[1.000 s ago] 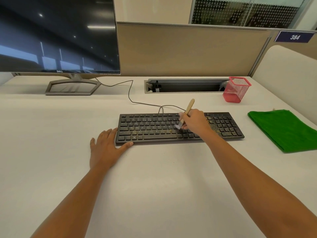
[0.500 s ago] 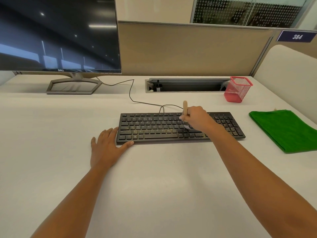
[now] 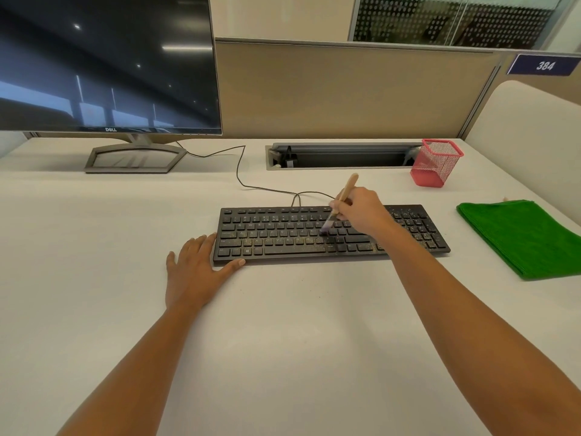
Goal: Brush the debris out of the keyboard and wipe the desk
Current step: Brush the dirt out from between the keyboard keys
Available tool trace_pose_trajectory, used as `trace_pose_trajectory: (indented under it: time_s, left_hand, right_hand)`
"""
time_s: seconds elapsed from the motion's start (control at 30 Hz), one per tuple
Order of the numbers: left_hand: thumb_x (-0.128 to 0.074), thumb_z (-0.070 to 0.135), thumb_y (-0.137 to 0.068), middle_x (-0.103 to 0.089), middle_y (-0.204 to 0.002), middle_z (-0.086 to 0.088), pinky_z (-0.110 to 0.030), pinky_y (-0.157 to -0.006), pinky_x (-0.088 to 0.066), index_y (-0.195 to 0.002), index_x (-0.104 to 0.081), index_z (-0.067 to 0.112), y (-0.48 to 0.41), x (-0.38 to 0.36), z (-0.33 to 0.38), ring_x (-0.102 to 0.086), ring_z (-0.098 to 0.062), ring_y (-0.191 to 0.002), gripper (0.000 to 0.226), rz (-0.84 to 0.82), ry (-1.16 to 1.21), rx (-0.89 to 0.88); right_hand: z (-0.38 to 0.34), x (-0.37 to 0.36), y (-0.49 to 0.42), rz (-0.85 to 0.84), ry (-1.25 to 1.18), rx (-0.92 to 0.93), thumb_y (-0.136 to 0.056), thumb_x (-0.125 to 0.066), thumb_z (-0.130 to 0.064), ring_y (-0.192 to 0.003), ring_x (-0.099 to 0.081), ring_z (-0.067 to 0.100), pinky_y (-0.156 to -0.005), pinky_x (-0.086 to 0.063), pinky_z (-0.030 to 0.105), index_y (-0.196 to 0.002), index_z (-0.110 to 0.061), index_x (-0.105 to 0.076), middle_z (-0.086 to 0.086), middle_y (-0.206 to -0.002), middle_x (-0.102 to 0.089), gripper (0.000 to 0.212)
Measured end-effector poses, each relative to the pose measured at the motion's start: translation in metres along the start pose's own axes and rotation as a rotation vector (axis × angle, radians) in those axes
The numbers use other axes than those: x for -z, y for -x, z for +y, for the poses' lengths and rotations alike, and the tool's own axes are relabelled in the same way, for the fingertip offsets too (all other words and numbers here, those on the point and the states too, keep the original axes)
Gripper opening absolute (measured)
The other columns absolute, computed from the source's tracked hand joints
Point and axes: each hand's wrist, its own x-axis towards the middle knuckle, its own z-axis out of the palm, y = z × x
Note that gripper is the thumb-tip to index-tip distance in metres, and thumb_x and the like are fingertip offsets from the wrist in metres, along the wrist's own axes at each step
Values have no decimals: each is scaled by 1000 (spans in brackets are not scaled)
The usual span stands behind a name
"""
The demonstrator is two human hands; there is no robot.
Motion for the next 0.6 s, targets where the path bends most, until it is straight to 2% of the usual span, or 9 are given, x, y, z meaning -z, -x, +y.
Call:
trace_pose_trajectory:
  time_s: [0.07, 0.13, 0.2, 0.3, 0.43, 0.5, 0.6]
  left_hand:
    - [-14, 87, -59, -40, -145, 5, -48, -114, -13, -141, -35, 29, 0, 0, 0, -25, -14, -139, 103, 3, 2, -1]
    - [-14, 87, -60, -40, -145, 5, -48, -114, -13, -141, -35, 29, -1, 0, -1, -25, -14, -139, 102, 2, -2, -4]
    - [-14, 87, -60, -40, -144, 6, -49, -114, -13, -141, -35, 30, 0, 0, -1, -25, -14, -139, 101, 1, 0, -9]
    - [-13, 87, -59, -39, -145, 6, -48, -114, -12, -141, -35, 30, 0, 0, -1, -24, -14, -139, 102, -2, 2, -3]
    - [-13, 87, -59, -38, -146, 6, -48, -115, -12, -142, -34, 29, -1, -1, -1, -23, -14, -140, 103, -6, -1, 0]
    - [-14, 87, -60, -38, -146, 5, -48, -115, -12, -142, -34, 29, -1, -1, -2, -23, -14, -140, 103, -1, -1, 0]
    - [-14, 88, -59, -37, -147, 6, -48, -115, -12, -143, -33, 30, -1, -1, -1, -23, -14, -140, 103, -7, -10, 7]
  right_hand:
    - [3, 4, 0, 71, 53, -17, -95, -52, -22, -68, -55, 12, -60, -42, 17, -114, -1, -58, 10, -100, -63, 29]
    - [4, 2, 2, 90, 53, -18, -95, -52, -20, -55, -49, 3, -46, -37, 9, -114, -2, -57, 7, -93, -60, 27]
    - [4, -2, 4, 59, 39, 5, -94, -53, -18, -54, -46, 0, -38, -35, 5, -113, -2, -59, 7, -93, -59, 25]
    - [0, -11, 6, -11, -1, 36, -93, -54, -11, -59, -49, 2, -38, -36, 2, -108, -1, -61, 8, -97, -60, 20]
    - [-5, -12, 5, -11, -60, 41, -92, -56, -15, -79, -61, 15, -50, -43, 9, -108, -3, -63, 7, -96, -61, 20]
    - [-4, -9, 3, 48, -133, 20, -92, -57, -14, -80, -63, 14, -52, -46, 8, -106, -3, -64, 8, -99, -63, 20]
    - [-1, -7, 2, 185, -106, 21, -91, -58, -15, -82, -63, 17, -73, -51, 18, -108, -2, -64, 10, -102, -64, 23]
